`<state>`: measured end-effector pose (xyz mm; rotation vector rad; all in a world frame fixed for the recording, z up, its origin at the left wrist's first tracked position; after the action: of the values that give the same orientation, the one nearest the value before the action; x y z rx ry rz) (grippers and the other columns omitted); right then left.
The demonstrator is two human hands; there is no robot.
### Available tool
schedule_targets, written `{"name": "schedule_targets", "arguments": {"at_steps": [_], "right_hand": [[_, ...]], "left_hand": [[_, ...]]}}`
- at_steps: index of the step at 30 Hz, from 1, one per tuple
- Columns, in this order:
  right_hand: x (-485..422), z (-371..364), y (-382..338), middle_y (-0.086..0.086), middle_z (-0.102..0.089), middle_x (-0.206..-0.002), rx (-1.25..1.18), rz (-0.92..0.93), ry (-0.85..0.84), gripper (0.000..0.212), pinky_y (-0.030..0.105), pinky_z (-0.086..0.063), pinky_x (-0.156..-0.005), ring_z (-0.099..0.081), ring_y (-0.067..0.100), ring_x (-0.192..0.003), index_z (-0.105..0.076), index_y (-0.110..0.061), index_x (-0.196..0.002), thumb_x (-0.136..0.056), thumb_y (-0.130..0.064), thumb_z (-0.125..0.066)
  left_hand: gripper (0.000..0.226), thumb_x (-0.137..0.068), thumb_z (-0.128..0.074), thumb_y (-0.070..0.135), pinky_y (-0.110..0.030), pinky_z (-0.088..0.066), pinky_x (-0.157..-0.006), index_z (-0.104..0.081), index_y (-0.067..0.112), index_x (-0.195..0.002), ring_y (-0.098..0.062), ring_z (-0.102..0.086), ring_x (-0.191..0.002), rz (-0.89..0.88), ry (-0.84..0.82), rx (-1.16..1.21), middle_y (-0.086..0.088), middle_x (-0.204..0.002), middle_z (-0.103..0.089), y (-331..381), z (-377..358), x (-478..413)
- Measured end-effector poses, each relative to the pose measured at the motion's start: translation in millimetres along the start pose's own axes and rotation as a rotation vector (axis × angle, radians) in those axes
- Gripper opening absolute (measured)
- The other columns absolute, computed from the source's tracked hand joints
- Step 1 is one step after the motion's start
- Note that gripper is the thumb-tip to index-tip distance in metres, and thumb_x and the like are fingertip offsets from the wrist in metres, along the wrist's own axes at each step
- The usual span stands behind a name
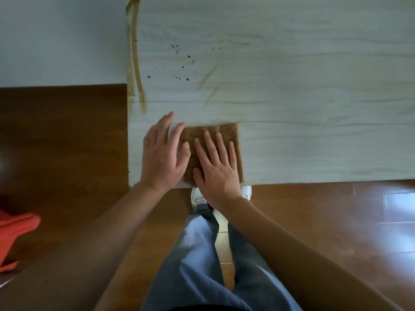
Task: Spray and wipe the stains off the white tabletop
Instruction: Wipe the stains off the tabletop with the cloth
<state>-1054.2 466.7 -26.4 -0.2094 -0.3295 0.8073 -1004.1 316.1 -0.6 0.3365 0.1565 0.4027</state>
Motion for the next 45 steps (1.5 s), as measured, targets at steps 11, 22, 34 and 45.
{"name": "schedule_targets", "arguments": {"at_steps": [11, 22, 34, 45], "right_hand": [[-71.7, 53.6, 105.9, 0.001, -0.003, -0.171, 0.034, -0.345, 0.057, 0.075, 0.046, 0.002, -0.127, 0.003, 0.023, -0.157, -0.009, -0.026, -0.163, -0.097, -0.053, -0.034], [-143.4, 32.7, 9.5, 0.005, -0.002, -0.171, 0.000, -0.230, 0.063, 0.072, 0.050, 0.006, -0.126, 0.005, 0.029, -0.157, -0.010, -0.021, -0.163, -0.099, -0.044, -0.035], [-104.8, 54.7, 95.5, 0.000, -0.002, -0.171, 0.048, -0.227, 0.010, 0.069, 0.045, 0.003, -0.127, 0.004, 0.023, -0.157, -0.006, -0.026, -0.163, -0.101, -0.053, -0.024], [-256.7, 67.7, 30.5, 0.006, 0.000, -0.171, 0.049, -0.133, 0.009, 0.069, 0.050, 0.006, -0.126, 0.006, 0.032, -0.156, -0.009, -0.018, -0.163, -0.104, -0.049, -0.027]], "left_hand": [[0.056, -0.104, -0.040, 0.040, -0.054, -0.019, -0.128, -0.045, 0.007, -0.149, -0.033, -0.026, -0.155, -0.004, -0.101, -0.041, -0.017, -0.164, -0.035, -38.1, -15.0, 0.5], [0.060, -0.104, -0.041, 0.042, -0.052, -0.017, -0.129, -0.040, 0.011, -0.155, -0.031, -0.019, -0.159, 0.008, -0.126, -0.125, -0.015, -0.169, -0.026, -38.9, -23.8, 3.4], [0.061, -0.101, -0.040, 0.042, -0.053, -0.019, -0.128, -0.043, 0.009, -0.152, -0.030, -0.022, -0.158, 0.011, -0.110, -0.139, -0.016, -0.167, -0.030, -38.9, -24.9, 0.7], [0.060, -0.102, -0.042, 0.040, -0.050, -0.017, -0.130, -0.042, 0.010, -0.154, -0.030, -0.019, -0.159, 0.037, -0.119, -0.137, -0.016, -0.169, -0.026, -38.3, -24.4, 0.0]]}}
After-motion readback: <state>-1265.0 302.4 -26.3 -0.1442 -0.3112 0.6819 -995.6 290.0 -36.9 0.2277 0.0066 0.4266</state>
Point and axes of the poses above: each hand's wrist, its own x-axis away from the middle knuckle, its own z-axis out of the back of the hand, y = z × x, the point moved 3 cm from there along -x, towards the middle knuckle
